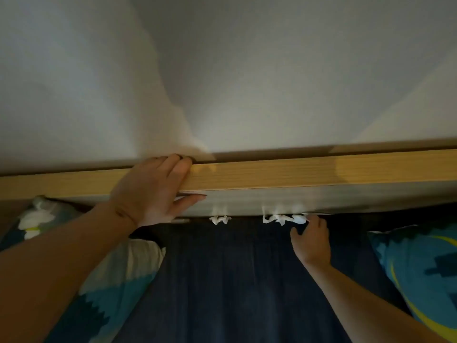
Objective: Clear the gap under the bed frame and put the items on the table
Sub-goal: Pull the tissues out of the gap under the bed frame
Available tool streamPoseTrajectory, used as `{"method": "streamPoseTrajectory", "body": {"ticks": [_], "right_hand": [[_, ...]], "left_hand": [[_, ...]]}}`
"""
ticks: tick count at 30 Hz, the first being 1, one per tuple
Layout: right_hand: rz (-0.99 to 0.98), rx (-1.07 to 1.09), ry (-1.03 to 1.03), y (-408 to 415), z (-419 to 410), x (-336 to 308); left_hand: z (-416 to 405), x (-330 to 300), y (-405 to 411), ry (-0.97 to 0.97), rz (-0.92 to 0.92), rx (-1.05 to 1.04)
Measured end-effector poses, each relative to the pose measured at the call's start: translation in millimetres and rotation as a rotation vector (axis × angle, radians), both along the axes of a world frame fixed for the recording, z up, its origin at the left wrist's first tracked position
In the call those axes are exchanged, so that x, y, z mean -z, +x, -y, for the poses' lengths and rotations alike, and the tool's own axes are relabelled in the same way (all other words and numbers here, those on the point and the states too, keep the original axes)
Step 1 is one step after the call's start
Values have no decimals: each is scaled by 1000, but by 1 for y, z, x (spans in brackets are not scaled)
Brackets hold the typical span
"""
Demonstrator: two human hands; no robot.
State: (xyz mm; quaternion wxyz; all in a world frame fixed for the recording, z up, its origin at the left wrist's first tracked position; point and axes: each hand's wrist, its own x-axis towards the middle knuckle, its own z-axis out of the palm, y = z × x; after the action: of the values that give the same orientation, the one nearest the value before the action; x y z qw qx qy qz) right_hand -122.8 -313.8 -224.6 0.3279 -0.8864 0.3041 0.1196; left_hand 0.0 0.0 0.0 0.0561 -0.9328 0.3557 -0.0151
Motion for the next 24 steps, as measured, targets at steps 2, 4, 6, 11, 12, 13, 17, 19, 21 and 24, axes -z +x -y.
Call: {"method": "streamPoseTrajectory", "body": {"ticks": [2,4,6,11,12,13,17,19,21,24], "right_hand": [[36,77,23,4,-1,3],[14,133,48,7,-1,7],[-29,152,55,7,1,14],[-41,203,34,12,10,27],[-40,197,27,13,11,28],[-42,191,20,14,13,29],[-53,190,-11,15,16,34],[-56,189,-33,18,17,37],[-50,190,-47,20,20,42],[-1,168,-35,12,22,45]], "left_hand": [[1,1,1,3,30,-2],[0,3,0,-1,27,-7],[-1,4,0,-8,27,-12],[-6,12,2,-32,63,-44],[-7,15,3,-42,63,-51],[-8,16,3,-52,58,-51],[-11,23,6,-83,32,-43],[-12,24,6,-82,49,-52],[-12,25,6,-93,57,-48],[-12,25,7,-110,21,-40]]}}
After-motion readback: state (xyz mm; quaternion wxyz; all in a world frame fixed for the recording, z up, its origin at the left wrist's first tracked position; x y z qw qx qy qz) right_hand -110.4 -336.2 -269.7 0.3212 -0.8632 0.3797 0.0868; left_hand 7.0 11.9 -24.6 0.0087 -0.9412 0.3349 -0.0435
